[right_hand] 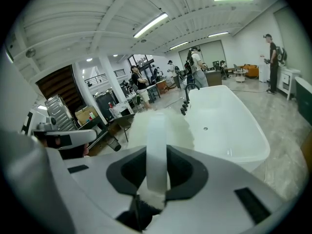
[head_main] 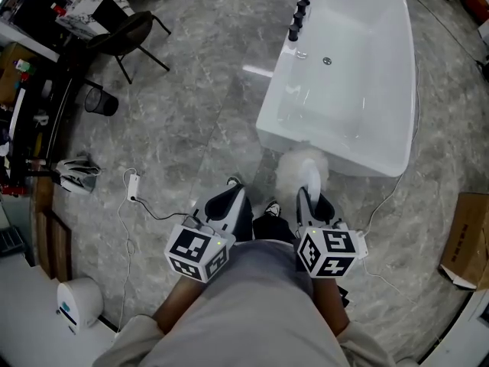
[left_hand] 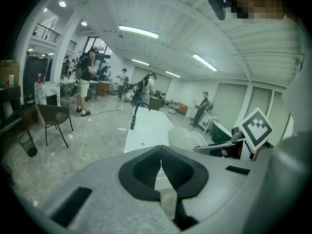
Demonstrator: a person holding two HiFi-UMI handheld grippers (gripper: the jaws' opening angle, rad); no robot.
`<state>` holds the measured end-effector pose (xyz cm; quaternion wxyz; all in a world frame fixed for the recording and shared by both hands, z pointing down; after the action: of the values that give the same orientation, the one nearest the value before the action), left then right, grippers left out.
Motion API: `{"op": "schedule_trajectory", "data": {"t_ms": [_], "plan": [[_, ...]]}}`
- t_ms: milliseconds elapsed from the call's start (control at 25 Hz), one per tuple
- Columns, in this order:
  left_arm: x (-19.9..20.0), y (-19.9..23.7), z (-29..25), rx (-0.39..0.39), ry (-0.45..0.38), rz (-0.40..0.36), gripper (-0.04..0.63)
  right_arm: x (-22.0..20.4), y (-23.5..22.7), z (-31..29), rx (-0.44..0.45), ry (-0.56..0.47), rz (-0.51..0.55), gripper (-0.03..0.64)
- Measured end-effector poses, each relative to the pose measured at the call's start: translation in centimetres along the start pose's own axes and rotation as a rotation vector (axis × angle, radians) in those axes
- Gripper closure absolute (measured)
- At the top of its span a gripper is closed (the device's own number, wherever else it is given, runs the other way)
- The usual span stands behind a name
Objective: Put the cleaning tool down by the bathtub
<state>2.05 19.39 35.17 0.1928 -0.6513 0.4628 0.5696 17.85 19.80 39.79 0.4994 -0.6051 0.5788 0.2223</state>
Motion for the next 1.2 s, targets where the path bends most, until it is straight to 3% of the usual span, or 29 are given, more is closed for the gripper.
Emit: {"op": "schedule_trajectory", "data": {"t_ms": [320, 1200], "plan": [[0.9, 3.2, -3.9, -0.045, -0.002, 0.027, 0.588, 1.7, -0.6, -3.9, -0.04, -0.007, 0.017, 0.545], [12.3, 17.8, -16.8, -0.248, -0.038, 0.022, 0.588, 12.8, 2.7, -20.2, -0.185, -0.074, -0.017, 0.545]]}}
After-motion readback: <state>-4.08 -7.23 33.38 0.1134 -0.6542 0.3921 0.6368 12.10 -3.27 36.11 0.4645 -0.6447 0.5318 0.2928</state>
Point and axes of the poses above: the fingertips, and each gripper's own axes: z backward along the fingers, y to its left, x out of its top, the point moved 2 cm from there along z, backward along the fingers, and after that the axes turned 14 degrees about -y, right-handed, at the moved point
